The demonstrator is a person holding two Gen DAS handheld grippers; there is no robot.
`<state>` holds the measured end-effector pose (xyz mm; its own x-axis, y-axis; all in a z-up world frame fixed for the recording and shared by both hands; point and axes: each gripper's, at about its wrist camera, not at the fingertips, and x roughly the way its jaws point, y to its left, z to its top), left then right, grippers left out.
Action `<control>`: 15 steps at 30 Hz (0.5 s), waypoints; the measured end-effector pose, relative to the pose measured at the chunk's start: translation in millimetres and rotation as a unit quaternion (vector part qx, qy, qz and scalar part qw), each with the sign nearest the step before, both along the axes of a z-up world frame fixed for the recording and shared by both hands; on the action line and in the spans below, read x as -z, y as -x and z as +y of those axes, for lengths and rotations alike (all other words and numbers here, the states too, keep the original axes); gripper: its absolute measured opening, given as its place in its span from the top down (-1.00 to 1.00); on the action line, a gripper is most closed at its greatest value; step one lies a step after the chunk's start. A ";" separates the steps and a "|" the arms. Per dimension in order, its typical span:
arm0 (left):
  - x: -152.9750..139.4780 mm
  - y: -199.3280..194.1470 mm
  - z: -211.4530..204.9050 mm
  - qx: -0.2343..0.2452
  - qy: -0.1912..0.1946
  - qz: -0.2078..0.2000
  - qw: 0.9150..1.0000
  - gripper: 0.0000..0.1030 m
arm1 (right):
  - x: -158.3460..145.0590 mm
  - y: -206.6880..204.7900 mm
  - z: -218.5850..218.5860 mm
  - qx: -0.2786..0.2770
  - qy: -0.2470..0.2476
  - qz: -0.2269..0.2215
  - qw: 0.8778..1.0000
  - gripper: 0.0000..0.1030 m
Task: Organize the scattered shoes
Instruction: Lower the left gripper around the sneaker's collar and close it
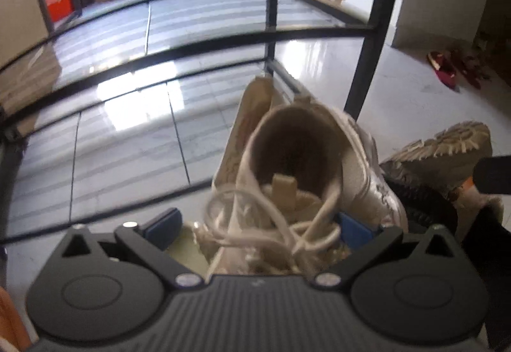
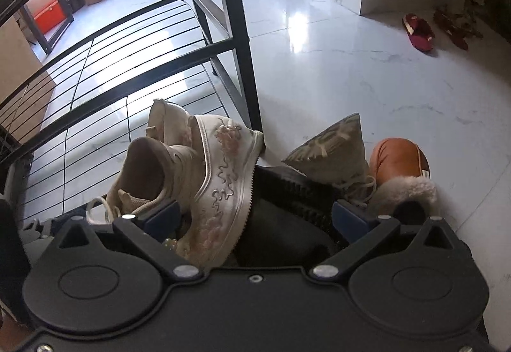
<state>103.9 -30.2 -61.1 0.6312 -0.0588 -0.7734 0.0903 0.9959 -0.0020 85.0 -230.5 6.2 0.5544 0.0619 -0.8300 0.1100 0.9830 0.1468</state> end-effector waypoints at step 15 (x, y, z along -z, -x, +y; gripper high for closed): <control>3.3 -3.3 -5.8 -0.014 0.003 -0.040 0.999 -0.99 | -5.4 4.5 -7.4 0.008 -0.013 -0.008 1.000 -1.00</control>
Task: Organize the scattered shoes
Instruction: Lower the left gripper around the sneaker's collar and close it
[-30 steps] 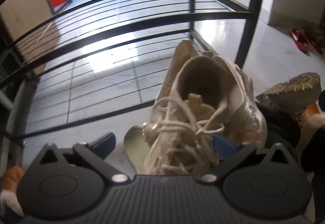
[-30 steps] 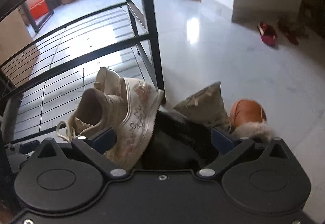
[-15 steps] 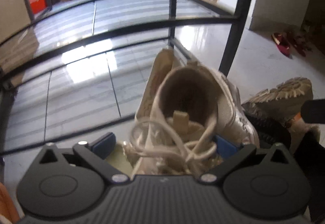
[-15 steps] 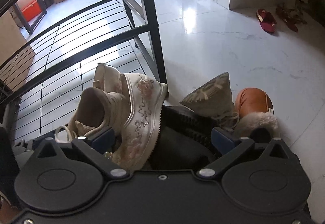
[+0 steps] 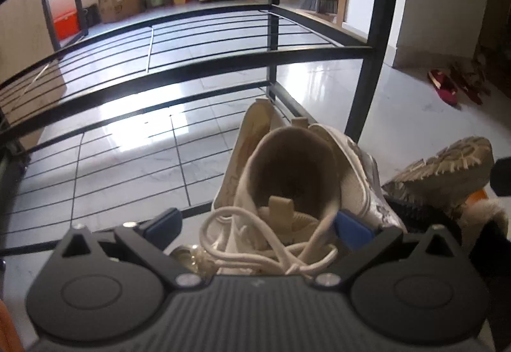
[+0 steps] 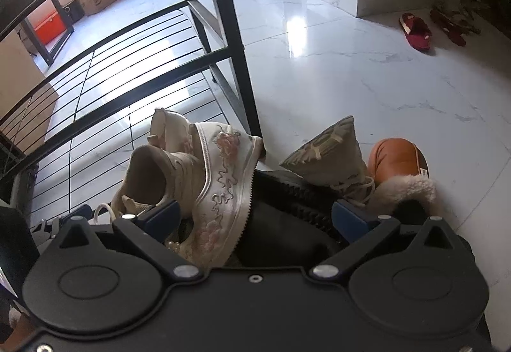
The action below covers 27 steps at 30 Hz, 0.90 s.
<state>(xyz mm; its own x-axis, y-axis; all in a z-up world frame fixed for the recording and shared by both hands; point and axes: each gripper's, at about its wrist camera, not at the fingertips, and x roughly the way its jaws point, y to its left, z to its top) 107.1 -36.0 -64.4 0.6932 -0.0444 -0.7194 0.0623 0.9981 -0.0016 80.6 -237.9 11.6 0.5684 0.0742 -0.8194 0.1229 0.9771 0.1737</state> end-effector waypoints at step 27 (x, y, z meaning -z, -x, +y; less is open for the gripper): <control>5.8 29.2 14.8 -0.026 0.040 0.041 0.998 -0.99 | 1.7 2.2 1.7 -0.003 0.007 0.004 1.000 -1.00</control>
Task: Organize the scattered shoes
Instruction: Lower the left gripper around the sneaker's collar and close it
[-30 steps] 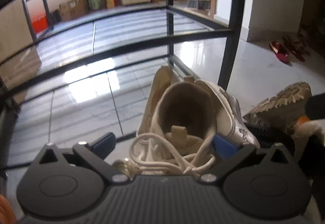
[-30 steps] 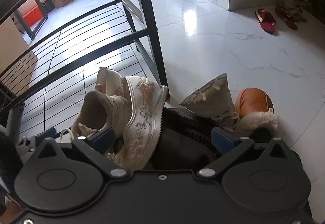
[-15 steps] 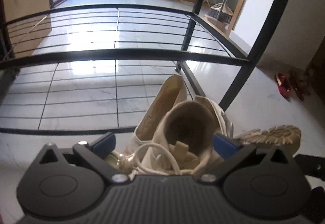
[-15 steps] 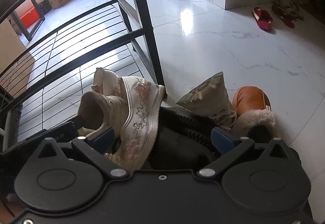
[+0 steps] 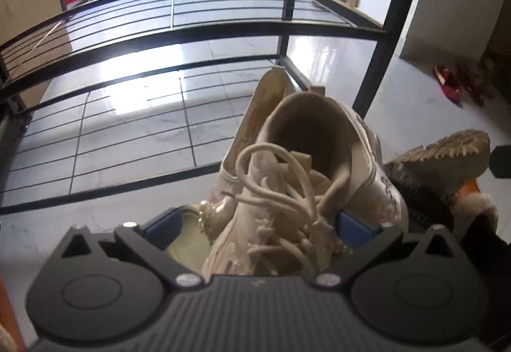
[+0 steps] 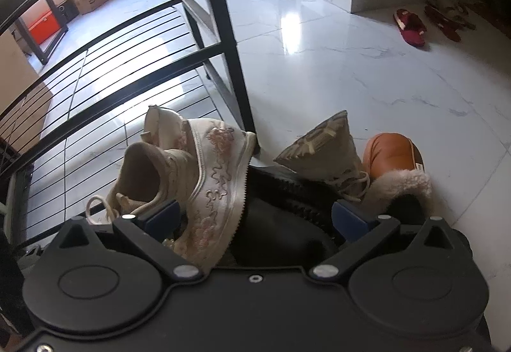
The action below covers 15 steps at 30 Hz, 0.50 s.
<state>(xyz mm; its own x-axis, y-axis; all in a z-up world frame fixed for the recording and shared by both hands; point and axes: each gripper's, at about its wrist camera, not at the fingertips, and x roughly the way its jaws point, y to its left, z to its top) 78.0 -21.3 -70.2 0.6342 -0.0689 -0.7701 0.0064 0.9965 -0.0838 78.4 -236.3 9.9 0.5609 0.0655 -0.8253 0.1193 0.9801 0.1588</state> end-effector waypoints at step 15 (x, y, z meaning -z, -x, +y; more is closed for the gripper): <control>29.2 -40.3 -8.0 0.065 -0.027 0.018 0.997 -0.99 | 2.7 -1.6 5.6 -0.016 0.007 0.003 1.000 -1.00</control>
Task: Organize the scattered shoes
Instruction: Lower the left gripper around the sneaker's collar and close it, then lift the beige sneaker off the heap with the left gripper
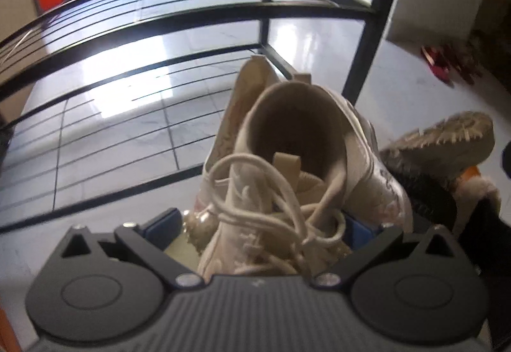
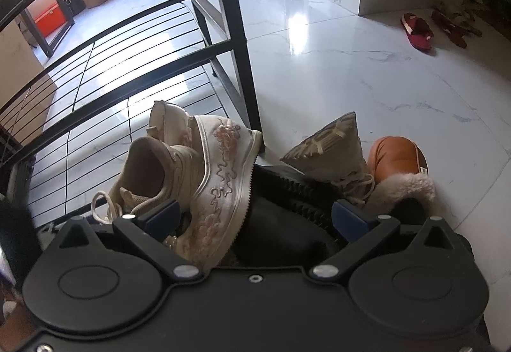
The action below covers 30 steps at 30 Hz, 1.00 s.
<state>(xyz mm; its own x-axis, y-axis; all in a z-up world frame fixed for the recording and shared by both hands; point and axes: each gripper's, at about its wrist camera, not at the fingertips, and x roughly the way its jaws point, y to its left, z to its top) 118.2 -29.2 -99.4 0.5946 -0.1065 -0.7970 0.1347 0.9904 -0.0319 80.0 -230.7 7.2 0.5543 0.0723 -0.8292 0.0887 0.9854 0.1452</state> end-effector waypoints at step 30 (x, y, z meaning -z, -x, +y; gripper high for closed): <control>-16.7 39.3 -0.9 0.047 0.003 -0.014 0.999 0.06 | -2.5 3.5 -10.5 0.012 -0.004 -0.004 1.000 -1.00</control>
<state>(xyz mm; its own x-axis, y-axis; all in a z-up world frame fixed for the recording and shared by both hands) 78.9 -30.1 -82.6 0.6037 -0.1681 -0.7793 0.2282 0.9731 -0.0331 76.5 -241.2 9.7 0.5629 0.0662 -0.8238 0.1105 0.9818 0.1544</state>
